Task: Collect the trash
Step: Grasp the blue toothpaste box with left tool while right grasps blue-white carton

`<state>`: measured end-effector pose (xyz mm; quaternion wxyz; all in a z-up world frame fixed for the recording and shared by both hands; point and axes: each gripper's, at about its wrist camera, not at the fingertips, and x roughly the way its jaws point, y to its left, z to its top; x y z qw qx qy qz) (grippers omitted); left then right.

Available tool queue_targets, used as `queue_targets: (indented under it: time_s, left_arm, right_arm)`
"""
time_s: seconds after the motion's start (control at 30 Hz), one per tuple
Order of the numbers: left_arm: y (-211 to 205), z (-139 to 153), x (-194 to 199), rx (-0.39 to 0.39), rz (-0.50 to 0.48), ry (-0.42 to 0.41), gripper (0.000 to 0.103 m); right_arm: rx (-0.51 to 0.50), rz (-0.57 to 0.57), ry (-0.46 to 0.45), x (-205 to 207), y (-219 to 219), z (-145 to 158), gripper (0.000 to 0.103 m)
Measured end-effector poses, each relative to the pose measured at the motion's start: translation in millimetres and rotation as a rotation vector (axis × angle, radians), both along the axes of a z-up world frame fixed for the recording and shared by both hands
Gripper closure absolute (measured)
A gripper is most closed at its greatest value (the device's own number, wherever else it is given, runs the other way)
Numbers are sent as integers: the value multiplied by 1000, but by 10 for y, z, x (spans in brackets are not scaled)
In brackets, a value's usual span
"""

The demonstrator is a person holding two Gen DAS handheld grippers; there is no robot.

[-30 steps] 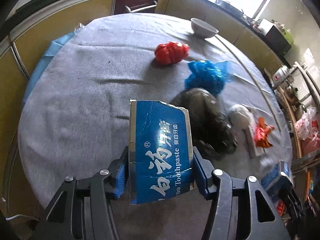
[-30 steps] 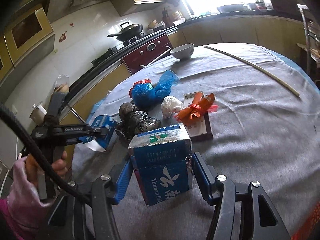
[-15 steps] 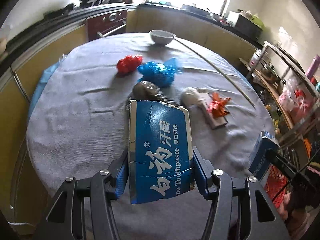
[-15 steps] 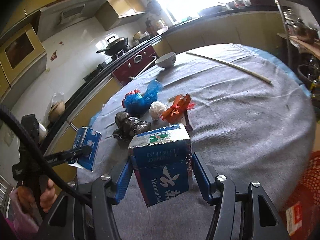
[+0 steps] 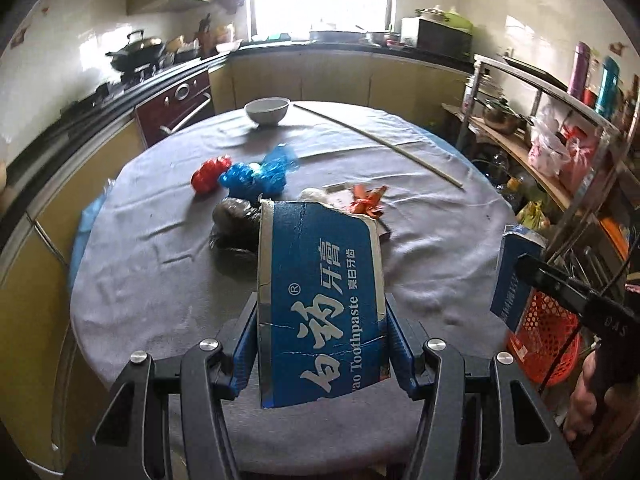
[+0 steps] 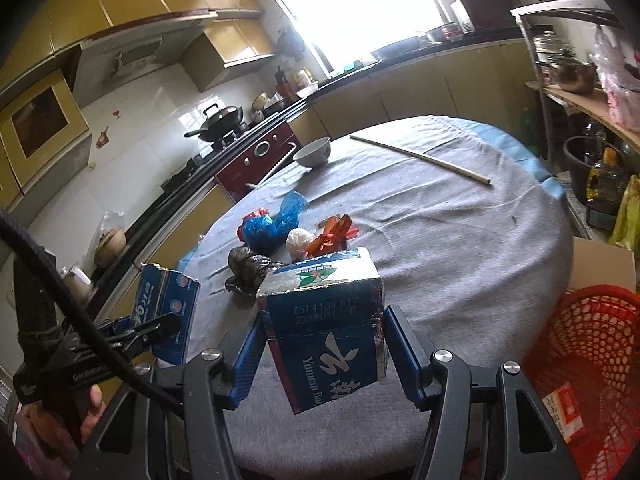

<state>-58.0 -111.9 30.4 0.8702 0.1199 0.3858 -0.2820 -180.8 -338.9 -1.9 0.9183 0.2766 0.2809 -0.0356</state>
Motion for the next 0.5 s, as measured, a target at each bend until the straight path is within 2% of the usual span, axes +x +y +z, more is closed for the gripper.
queue_targets:
  time_s: [0.5]
  left_arm:
    - [-129,274,-440,27,-48,-124,44]
  right_arm:
    - [-34,-28,-47,-346,53,202,41]
